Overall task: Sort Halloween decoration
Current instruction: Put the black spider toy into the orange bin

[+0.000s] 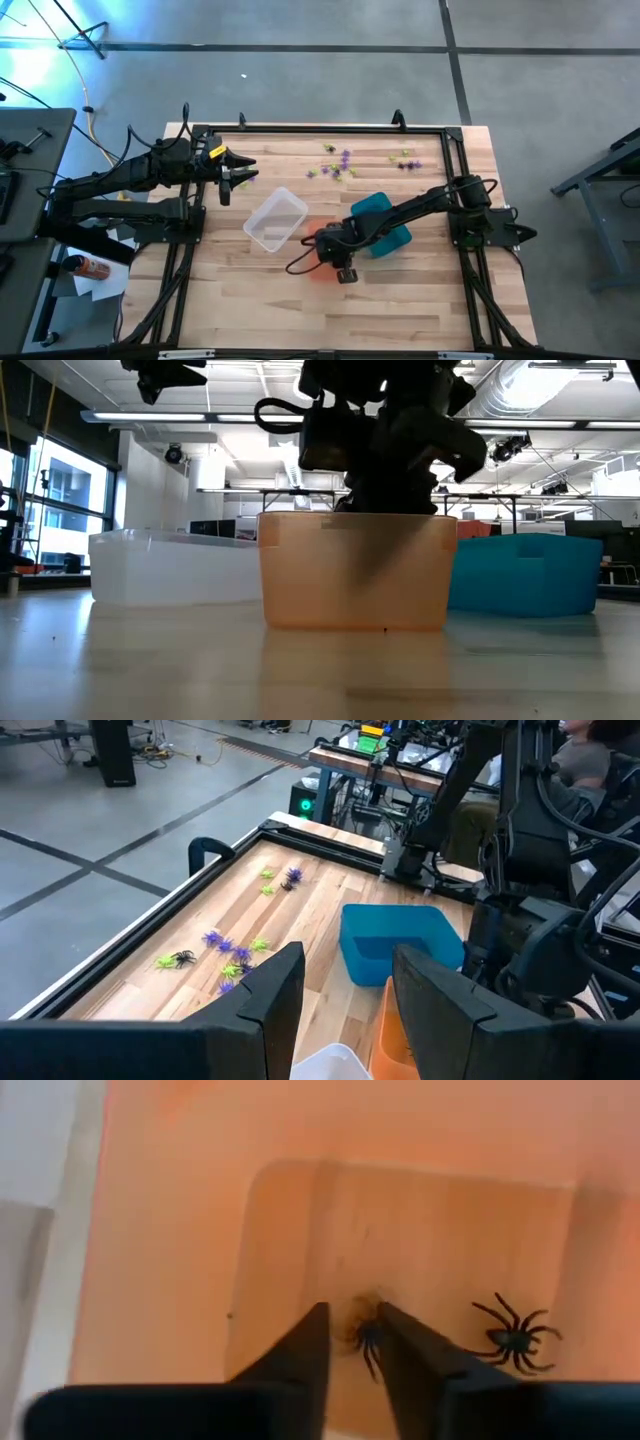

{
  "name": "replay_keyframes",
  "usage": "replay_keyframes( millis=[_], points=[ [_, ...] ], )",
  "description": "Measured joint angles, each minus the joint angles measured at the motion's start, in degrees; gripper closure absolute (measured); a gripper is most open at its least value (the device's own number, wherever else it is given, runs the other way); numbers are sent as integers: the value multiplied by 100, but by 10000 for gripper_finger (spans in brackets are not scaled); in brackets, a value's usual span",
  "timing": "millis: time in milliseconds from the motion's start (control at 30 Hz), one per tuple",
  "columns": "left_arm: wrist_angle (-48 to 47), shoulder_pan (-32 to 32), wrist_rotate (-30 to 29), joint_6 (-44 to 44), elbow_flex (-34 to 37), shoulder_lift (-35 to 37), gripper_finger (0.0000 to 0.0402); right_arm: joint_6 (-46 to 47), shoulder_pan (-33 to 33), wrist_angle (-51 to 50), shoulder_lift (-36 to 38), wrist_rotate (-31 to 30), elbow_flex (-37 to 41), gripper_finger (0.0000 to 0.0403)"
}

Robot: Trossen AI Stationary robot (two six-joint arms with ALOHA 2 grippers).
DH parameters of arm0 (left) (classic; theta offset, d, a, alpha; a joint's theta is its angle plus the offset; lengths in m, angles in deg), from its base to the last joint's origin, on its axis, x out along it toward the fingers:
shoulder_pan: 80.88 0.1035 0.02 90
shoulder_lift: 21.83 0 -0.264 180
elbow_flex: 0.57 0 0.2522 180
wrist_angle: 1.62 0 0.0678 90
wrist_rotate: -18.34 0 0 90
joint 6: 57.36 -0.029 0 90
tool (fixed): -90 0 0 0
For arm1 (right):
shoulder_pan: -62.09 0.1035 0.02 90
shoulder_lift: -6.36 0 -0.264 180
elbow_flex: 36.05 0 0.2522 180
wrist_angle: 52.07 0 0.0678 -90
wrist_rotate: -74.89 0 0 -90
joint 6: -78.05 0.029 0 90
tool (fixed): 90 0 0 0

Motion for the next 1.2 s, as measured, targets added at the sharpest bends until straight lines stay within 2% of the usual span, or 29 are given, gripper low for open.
replay_keyframes(
  millis=[133, 267, 367, 467, 600, 700, 767, 833, 933, 1000, 1067, 1200],
  points=[
    [1, 1, -2, 0, 0, 0, 259, 148, 0, -316, 6, -18, -382, 240],
    [4, 2, 0, 44, 0, 0, 259, -362, -22, -1208, 6, -24, -1120, 182],
    [11, 2, 130, 283, 0, 0, 259, -472, -149, -2064, 24, -5, -1717, 161],
    [10, 1, 188, 269, 0, 0, 259, -321, -342, -2642, 240, -52, -1810, 156],
    [26, 2, 216, 228, 0, 2, 259, 246, -447, -2633, 1150, -436, -964, 156],
    [-45, 14, 247, 891, -59, -83, 259, 1025, -450, -2407, 2087, -969, -2, 156],
    [-320, 76, 265, 1273, -416, -399, 259, 1722, -452, -2051, 2687, -1321, 573, 156],
    [-1139, 215, 314, 1251, -1041, -966, 259, 2464, -457, -1601, 3183, -1650, 1089, 156],
    [-3107, 542, 184, 874, -1945, -2039, 259, 3321, -457, -781, 3715, -2135, 1694, 156],
    [-4161, 787, -24, 626, -2218, -2720, 259, 3608, -457, -289, 3927, -2364, 1979, 156],
    [-4857, 992, -96, 500, -2175, -3184, 259, 3711, -457, 55, 4025, -2493, 2188, 156],
    [-4461, 1402, -249, 394, -1345, -3622, 259, 3720, -459, 316, 3996, -2505, 2329, 156]
  ],
)
